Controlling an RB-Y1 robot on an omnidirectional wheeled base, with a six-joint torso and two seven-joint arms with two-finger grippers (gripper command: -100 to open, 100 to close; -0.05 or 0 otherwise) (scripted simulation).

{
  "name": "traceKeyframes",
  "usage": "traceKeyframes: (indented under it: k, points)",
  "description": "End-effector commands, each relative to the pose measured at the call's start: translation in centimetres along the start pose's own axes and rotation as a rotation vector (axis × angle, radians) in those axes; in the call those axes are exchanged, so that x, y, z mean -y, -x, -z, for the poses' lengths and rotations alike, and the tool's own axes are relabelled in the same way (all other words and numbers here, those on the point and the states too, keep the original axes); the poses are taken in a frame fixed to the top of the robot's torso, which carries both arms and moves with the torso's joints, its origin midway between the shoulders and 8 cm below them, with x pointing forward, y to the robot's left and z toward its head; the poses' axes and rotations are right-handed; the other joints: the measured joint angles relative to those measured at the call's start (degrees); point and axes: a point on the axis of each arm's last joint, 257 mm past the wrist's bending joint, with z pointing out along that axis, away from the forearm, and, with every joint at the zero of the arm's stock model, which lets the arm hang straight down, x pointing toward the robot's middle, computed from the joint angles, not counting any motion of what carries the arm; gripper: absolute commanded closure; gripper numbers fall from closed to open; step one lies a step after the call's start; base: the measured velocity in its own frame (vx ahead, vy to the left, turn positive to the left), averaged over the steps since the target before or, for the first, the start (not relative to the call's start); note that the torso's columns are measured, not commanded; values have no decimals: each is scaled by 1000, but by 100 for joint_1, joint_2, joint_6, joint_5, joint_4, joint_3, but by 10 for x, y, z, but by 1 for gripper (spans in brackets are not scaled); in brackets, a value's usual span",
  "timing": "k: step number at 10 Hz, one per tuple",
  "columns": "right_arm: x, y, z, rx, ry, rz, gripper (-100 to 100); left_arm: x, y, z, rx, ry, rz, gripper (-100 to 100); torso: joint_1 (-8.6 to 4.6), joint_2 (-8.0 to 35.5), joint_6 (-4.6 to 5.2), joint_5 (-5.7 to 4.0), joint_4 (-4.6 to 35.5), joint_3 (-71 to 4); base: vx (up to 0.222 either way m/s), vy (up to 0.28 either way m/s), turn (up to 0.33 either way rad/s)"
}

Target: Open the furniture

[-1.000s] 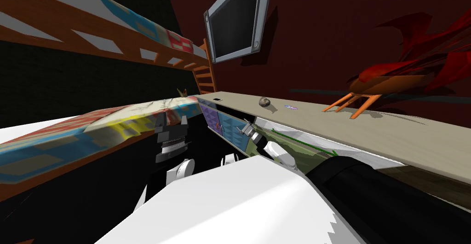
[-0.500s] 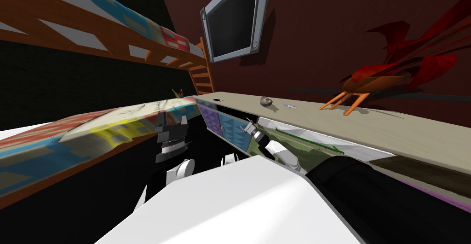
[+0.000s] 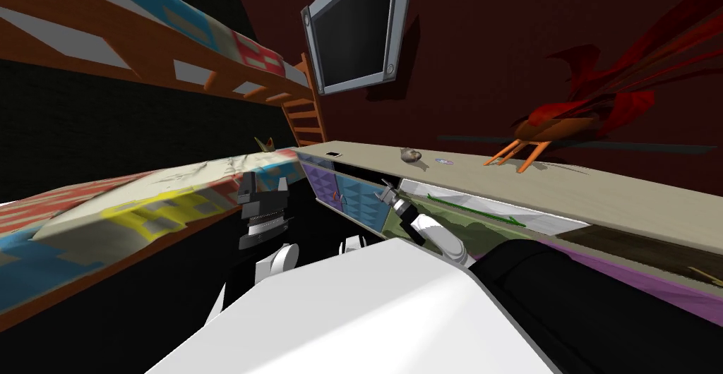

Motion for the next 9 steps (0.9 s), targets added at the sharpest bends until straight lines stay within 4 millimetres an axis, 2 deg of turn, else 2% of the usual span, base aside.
traceKeyframes:
  k: [1,9]
  points:
    - [10,-11,3,-26,-13,116,-100,0,0,0,0,0,0,0,5,1,-2,2,0,0,23,90,-72]
    - [41,-44,12,-103,-41,463,-100,0,0,0,0,0,0,0,1,-1,0,1,-1,-1,25,93,-95]
